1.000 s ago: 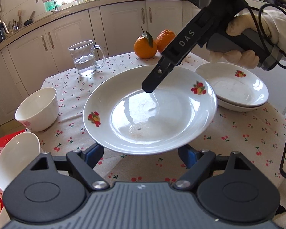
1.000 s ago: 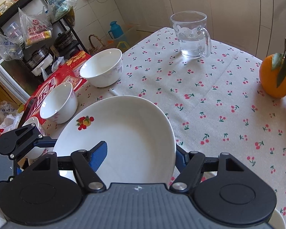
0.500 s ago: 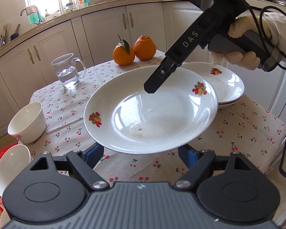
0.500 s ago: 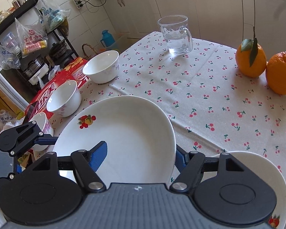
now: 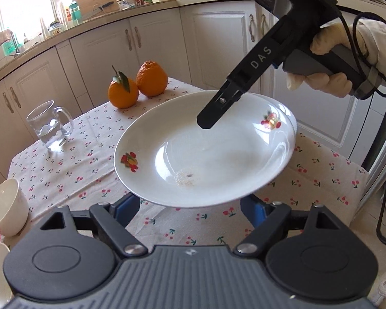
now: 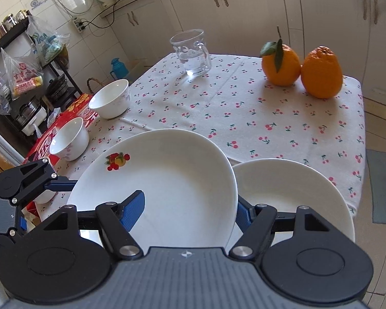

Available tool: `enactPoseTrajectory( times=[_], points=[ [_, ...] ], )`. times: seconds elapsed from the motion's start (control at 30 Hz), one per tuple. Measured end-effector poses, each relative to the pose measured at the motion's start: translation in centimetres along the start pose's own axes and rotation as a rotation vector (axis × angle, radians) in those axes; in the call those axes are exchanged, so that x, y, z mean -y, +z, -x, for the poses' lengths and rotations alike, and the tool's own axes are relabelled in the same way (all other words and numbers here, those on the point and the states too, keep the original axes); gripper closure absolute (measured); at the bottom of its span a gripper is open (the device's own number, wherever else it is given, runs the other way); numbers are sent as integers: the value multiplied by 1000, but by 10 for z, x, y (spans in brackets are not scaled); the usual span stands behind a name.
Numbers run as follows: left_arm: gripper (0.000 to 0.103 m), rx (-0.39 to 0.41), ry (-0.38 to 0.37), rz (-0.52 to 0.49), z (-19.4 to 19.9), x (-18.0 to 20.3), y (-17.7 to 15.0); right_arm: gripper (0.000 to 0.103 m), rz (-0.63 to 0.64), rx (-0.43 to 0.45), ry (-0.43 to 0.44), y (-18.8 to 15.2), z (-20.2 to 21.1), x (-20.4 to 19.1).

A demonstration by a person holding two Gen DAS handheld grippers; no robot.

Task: Organize plates and bowls
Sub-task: 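Carry the held plate over the stacked plates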

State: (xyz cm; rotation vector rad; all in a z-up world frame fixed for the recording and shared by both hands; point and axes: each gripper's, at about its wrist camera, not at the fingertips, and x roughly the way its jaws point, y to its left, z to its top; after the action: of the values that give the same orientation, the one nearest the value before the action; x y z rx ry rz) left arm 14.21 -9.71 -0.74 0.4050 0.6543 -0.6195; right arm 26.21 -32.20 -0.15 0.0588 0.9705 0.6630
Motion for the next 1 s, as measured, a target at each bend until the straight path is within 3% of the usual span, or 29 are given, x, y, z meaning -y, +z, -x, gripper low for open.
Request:
enactPoseTrajectory(
  times=[0.43,1.0],
  points=[
    [18,6,-87,-72,-30,18,20,26,-95,37,-71,-27,31,35],
    [18,-8,-119,-106,-55,26,31,26,-175,43,-98,-54,35,65]
  ],
)
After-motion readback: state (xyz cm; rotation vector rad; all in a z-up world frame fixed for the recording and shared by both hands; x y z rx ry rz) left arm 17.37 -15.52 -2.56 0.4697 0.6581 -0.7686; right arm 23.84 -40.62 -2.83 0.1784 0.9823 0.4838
